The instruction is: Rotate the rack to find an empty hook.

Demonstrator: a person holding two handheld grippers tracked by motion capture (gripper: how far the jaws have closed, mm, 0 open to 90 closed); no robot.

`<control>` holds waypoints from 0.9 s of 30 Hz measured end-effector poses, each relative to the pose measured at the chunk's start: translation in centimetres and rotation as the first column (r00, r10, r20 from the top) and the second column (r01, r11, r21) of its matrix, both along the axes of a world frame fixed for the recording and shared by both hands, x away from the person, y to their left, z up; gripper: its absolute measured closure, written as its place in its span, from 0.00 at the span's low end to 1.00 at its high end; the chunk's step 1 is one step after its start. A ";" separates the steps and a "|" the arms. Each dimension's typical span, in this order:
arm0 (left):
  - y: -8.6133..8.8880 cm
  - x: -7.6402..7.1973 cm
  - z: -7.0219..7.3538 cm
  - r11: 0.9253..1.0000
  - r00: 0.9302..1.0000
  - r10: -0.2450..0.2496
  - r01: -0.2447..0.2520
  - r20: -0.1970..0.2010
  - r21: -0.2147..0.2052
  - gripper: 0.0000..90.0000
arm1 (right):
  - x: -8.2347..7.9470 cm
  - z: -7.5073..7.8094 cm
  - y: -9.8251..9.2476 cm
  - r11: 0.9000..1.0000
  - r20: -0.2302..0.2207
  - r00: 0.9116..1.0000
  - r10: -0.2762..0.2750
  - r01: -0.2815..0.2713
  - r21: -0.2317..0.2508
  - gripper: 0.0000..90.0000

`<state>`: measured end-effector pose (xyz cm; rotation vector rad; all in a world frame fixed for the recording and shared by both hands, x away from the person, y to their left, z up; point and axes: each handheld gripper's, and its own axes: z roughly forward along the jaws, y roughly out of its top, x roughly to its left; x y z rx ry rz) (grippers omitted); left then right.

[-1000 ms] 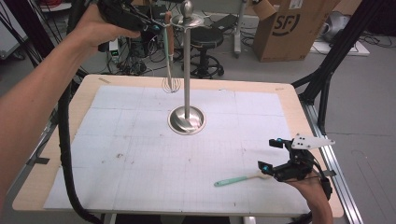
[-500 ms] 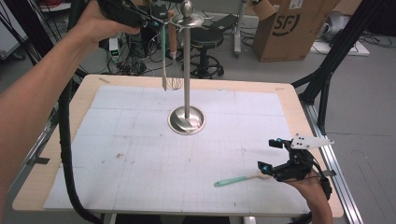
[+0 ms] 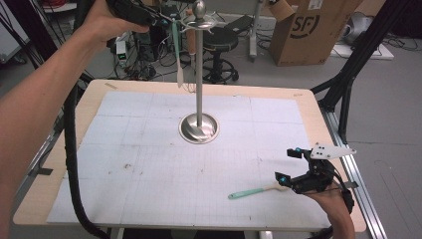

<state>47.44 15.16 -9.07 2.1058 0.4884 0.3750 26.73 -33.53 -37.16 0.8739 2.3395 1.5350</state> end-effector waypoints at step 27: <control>-0.1 -6.2 1.9 0.999 0.999 -0.020 0.018 0.045 0.038 1.00 | 0.0 0.3 0.8 1.000 0.009 1.000 0.024 -0.024 0.002 0.00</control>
